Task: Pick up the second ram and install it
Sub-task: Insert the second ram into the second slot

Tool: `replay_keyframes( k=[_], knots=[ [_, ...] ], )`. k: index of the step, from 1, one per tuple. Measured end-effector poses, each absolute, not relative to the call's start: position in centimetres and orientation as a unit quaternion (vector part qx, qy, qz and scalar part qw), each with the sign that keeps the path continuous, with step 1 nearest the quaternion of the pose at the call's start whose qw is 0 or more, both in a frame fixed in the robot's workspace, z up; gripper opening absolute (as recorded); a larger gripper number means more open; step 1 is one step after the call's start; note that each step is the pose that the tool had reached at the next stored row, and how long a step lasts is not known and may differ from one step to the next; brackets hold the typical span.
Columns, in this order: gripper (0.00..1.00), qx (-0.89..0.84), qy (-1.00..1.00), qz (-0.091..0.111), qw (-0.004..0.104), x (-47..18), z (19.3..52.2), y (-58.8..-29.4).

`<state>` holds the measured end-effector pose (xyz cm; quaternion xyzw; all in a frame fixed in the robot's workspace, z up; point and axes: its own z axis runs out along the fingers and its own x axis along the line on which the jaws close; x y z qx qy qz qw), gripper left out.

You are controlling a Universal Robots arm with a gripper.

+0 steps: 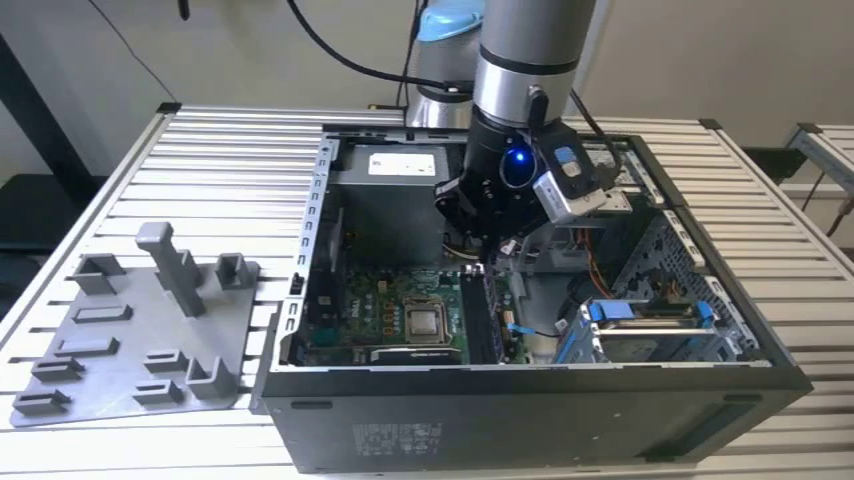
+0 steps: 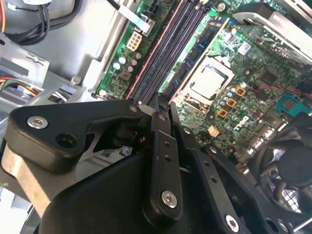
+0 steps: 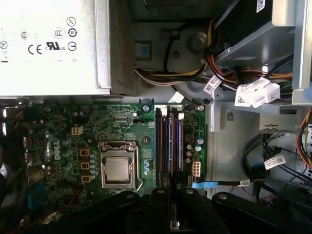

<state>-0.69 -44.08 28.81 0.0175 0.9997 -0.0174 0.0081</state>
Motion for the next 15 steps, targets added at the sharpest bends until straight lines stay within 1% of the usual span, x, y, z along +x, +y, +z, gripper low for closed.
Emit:
replay_keyframes(
  k=[6, 15],
  knots=[
    [0.14, 0.02, 1.0, -0.012, 0.006, -0.7, 28.4, -44.6],
    [0.14, 0.027, 1.0, -0.006, 0.005, -0.7, 27.4, -45.1]
  ],
)
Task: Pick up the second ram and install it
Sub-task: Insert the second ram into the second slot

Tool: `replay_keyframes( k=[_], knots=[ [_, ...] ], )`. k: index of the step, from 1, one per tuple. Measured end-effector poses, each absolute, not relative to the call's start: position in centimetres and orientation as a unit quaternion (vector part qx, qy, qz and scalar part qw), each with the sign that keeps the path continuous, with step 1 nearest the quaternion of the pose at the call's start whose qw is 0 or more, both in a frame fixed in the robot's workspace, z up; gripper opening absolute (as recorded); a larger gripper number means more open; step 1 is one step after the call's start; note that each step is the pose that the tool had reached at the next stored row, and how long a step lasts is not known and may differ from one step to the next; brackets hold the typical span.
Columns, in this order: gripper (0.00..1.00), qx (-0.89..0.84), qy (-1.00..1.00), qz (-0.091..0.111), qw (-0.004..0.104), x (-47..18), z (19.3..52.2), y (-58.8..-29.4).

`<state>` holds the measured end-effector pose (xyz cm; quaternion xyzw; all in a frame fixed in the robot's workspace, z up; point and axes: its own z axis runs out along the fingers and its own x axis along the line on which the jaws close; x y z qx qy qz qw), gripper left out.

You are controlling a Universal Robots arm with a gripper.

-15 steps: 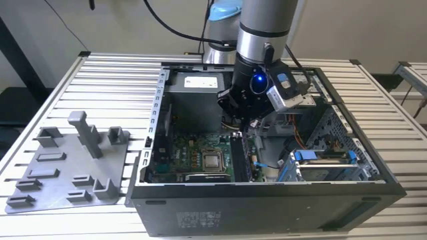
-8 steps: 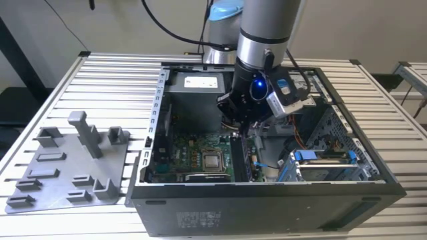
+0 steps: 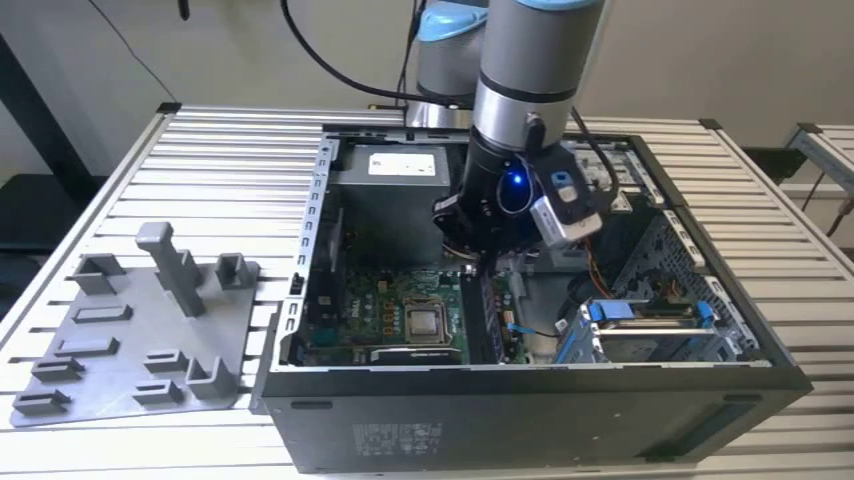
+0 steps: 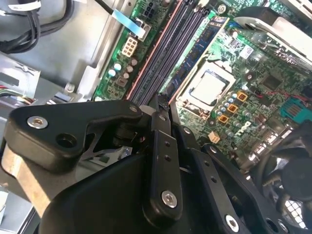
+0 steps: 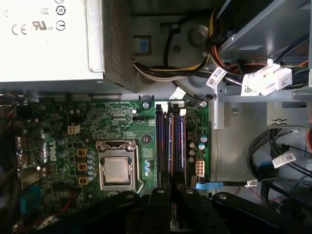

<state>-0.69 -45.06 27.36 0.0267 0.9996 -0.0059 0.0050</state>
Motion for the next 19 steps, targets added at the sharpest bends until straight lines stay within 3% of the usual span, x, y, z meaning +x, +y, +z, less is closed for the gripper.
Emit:
replay_keyframes(
  k=[19],
  knots=[
    [0.14, 0.032, 0.999, -0.006, 0.004, -0.7, 25.1, -45.1]
  ],
)
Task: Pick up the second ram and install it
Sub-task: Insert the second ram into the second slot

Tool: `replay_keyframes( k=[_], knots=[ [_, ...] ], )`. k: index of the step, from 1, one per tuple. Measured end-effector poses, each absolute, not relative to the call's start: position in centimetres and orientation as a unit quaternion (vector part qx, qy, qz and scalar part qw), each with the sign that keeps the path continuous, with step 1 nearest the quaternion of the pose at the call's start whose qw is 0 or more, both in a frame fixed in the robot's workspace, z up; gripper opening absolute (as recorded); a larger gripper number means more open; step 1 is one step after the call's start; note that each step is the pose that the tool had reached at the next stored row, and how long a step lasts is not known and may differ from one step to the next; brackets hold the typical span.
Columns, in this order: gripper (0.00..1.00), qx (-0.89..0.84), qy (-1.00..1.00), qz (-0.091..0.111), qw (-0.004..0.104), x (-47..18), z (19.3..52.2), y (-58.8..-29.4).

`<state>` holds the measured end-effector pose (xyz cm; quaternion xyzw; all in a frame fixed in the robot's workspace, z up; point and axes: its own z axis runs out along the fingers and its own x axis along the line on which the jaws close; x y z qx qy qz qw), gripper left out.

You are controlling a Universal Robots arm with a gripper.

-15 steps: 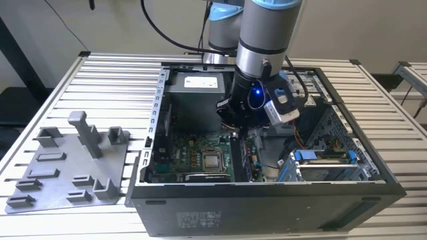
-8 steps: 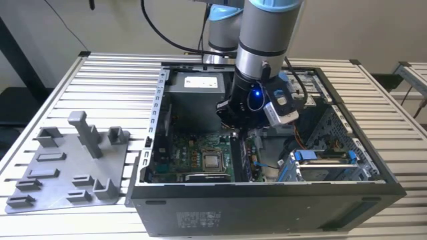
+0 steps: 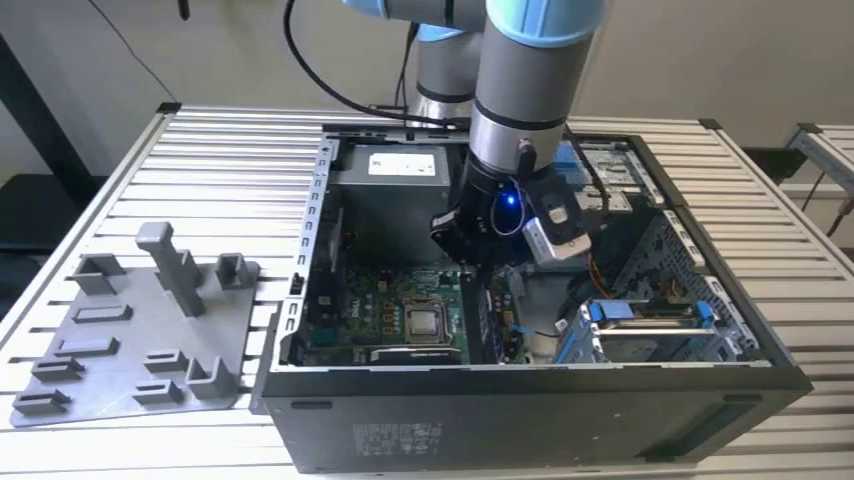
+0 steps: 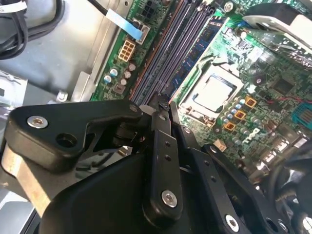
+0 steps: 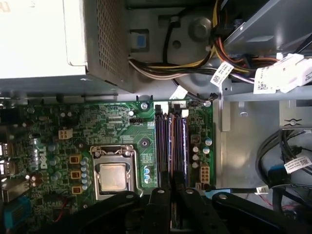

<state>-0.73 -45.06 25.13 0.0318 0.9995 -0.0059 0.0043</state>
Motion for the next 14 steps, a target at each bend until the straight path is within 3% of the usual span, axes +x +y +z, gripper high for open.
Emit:
replay_keyframes(
  k=[14],
  knots=[
    [0.14, 0.03, 1.0, -0.006, 0.003, -1.1, 23.4, -45.1]
  ],
)
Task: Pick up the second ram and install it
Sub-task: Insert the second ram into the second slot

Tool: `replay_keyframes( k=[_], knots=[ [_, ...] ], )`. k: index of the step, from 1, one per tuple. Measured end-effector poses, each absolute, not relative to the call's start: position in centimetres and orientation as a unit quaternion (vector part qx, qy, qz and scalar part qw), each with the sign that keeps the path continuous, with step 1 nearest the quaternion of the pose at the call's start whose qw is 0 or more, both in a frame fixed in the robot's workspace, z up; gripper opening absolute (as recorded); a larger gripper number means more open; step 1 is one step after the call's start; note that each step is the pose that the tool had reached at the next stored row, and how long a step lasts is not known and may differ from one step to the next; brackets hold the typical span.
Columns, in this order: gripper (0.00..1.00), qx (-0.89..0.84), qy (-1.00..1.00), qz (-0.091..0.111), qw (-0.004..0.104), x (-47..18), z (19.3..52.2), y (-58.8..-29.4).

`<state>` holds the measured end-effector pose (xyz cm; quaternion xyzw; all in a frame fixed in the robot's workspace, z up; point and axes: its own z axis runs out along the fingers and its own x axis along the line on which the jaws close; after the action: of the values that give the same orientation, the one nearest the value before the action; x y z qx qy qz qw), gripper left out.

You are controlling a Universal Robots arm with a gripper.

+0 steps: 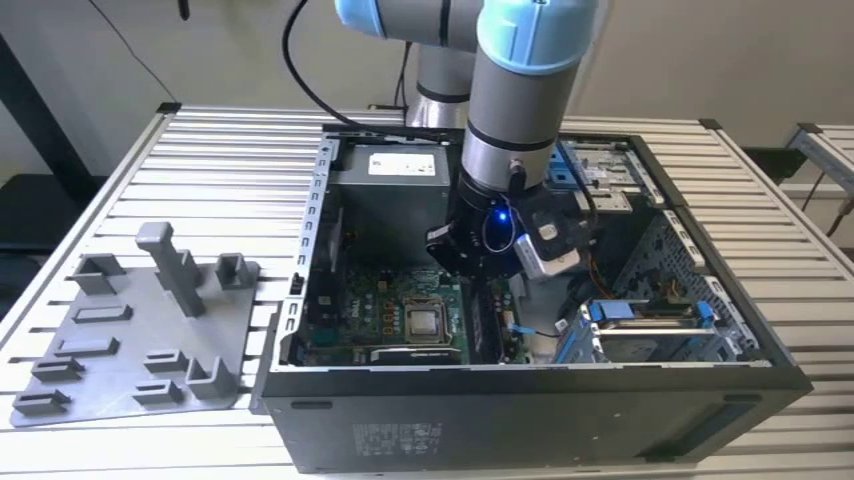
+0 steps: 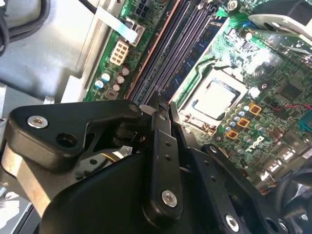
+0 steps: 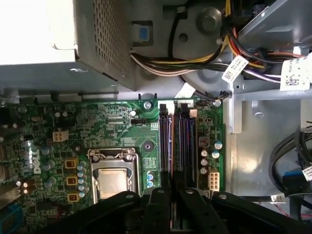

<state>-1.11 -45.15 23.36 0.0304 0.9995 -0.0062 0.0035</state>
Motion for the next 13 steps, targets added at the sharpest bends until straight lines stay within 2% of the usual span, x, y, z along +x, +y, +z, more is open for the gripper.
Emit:
replay_keyframes(
  k=[13],
  knots=[
    [0.14, 0.03, 1.0, -0.006, 0.003, -1.11, 22.83, -45.16]
  ],
)
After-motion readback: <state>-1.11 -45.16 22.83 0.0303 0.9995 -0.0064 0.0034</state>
